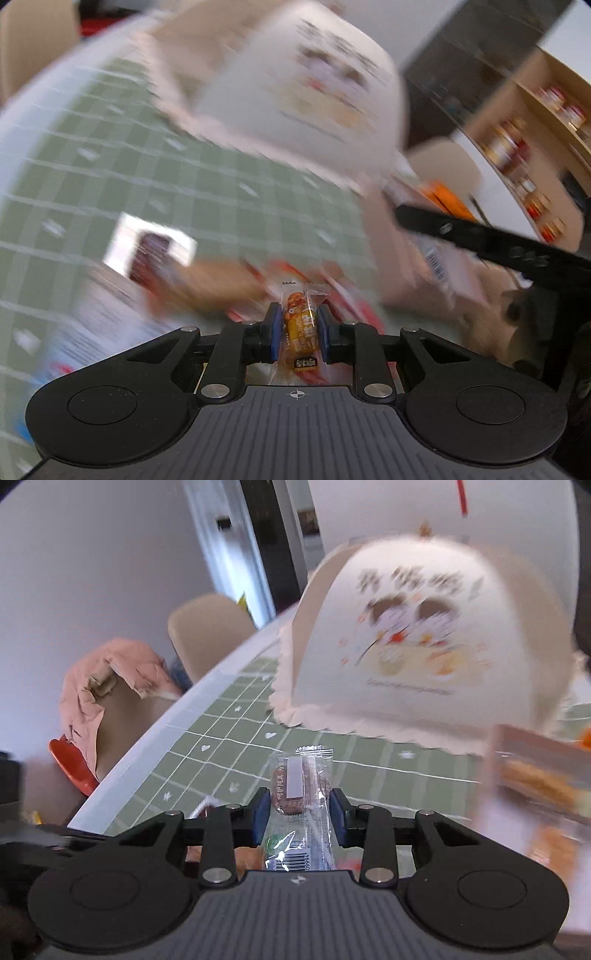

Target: Organize snacks

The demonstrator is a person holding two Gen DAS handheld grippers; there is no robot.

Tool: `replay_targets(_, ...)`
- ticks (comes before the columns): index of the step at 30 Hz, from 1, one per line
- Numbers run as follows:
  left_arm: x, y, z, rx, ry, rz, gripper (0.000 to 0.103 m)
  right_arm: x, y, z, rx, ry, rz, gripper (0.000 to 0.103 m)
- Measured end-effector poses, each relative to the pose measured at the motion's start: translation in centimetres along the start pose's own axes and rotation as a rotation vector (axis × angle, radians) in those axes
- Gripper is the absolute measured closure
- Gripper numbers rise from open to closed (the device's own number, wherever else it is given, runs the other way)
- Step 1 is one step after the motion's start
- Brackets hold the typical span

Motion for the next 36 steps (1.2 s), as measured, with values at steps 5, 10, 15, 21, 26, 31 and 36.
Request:
replay_targets(5, 1.0, 0.6, 8.3, 0.137, 0.169, -0.063, 0.079, 3.7, -9.1, 4.3, 0.187, 0.022, 0.064, 0.068)
replay_targets(10, -6.7, -0.8, 16.3, 0.24, 0.289, 0.136, 0.078, 5.6, -14.8, 8.2, 0.339, 0.098, 0.126, 0.068)
replay_targets(15, -12.3, 1.1, 18.3, 0.27, 0.2, 0.239, 0.074, 6.0, -15.8, 9.1, 0.375, 0.138, 0.15, 0.068)
replay_targets(21, -9.1, 1.0, 13.9, 0.197, 0.162, 0.221, 0.074, 3.9, -13.3, 11.1, 0.356, 0.181, 0.185, 0.068)
replay_targets(26, -5.0, 1.3, 5.5, 0.022, 0.012, 0.152, 0.074, -1.0, -8.6, 13.8, 0.332, 0.226, 0.259, 0.044)
replay_targets(31, -1.5, -2.0, -2.5, -0.178, -0.068, 0.156, 0.074, -0.9, -5.0, 11.5, 0.263, 0.17, 0.176, 0.044)
replay_targets(36, 1.8, -5.0, -8.6, -0.299, -0.213, 0.169, 0.074, 2.8, -0.8, 5.8, 0.106, 0.095, 0.033, 0.032)
Point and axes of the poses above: each gripper's, at about its wrist camera, not at the fingertips, and y roughly the way its jaws point, z to its right, x to its underside, the point moved 9 cm from there along y, roughly the way its jaws point, and after that the axes turned 5 degrees about -z, right-handed, at the moved point
